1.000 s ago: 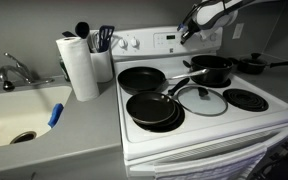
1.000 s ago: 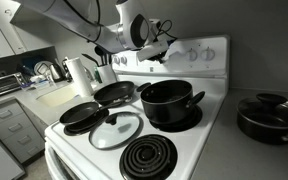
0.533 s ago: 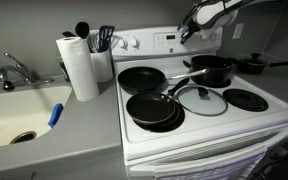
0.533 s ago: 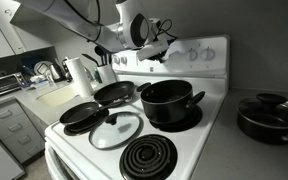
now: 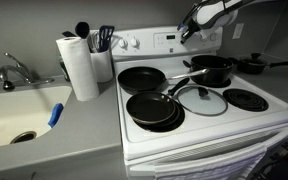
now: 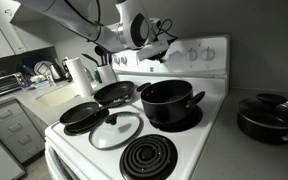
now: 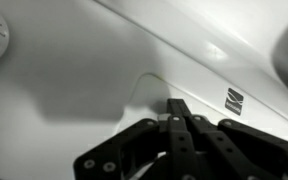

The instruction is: Press the button at the bottom right corner of the face of the stove

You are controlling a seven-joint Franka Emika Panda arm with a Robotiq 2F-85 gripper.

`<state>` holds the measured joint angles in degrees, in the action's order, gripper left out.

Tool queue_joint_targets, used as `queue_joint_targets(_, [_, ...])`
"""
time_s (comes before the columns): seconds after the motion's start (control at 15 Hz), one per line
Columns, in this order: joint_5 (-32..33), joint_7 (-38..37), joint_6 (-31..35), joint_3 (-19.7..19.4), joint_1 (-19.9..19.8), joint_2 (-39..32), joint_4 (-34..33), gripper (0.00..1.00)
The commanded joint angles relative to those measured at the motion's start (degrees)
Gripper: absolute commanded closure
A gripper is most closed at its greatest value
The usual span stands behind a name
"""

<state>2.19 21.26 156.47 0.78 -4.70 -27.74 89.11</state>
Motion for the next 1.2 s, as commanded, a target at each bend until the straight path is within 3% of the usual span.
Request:
queue_joint_targets(0.0, [1.77, -0.80, 2.01, -0.70, -0.91, -4.34, -5.57, 1.00])
queue_joint_targets(1.13, [0.71, 0.03, -3.75, -0.60, -1.93, -8.55, -13.43, 1.00])
